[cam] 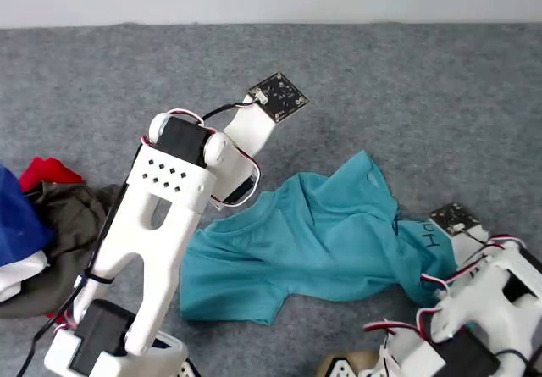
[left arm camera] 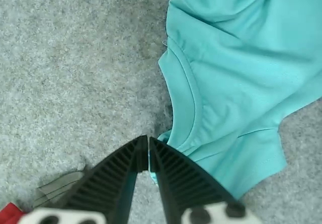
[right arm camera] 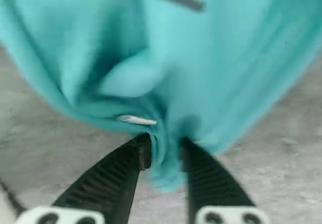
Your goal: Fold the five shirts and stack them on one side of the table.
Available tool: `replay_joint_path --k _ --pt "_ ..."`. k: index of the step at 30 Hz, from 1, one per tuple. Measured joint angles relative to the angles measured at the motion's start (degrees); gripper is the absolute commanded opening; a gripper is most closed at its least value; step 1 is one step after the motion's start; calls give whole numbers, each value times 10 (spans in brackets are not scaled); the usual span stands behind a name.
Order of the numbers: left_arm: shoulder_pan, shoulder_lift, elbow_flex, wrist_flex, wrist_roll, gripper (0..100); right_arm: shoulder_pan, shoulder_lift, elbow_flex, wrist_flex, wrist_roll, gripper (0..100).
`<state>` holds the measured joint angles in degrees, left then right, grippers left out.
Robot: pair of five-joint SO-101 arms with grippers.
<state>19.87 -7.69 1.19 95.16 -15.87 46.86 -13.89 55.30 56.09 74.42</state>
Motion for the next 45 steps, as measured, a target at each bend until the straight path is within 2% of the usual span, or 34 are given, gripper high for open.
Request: replay_joint_path --k 8,13,20,24,29,35,45 --pt "0 0 0 0 0 16 0 1 -2 -1 -1 9" --pt "0 0 0 -5 0 18 -1 -12 -10 105 -1 9" --pt "0 47 -33 -30 0 19 -1 -155 -14 251 -1 9" --pt "5 142 -123 -9 0 19 -1 -207 -14 285 -1 9" --pt "51 288 -305 34 0 25 -1 -215 -14 291 -1 9" --pt "105 442 -494 39 0 130 -1 -215 -10 291 -1 9" --pt "147 620 -669 41 0 171 -2 -216 -10 291 -22 9"
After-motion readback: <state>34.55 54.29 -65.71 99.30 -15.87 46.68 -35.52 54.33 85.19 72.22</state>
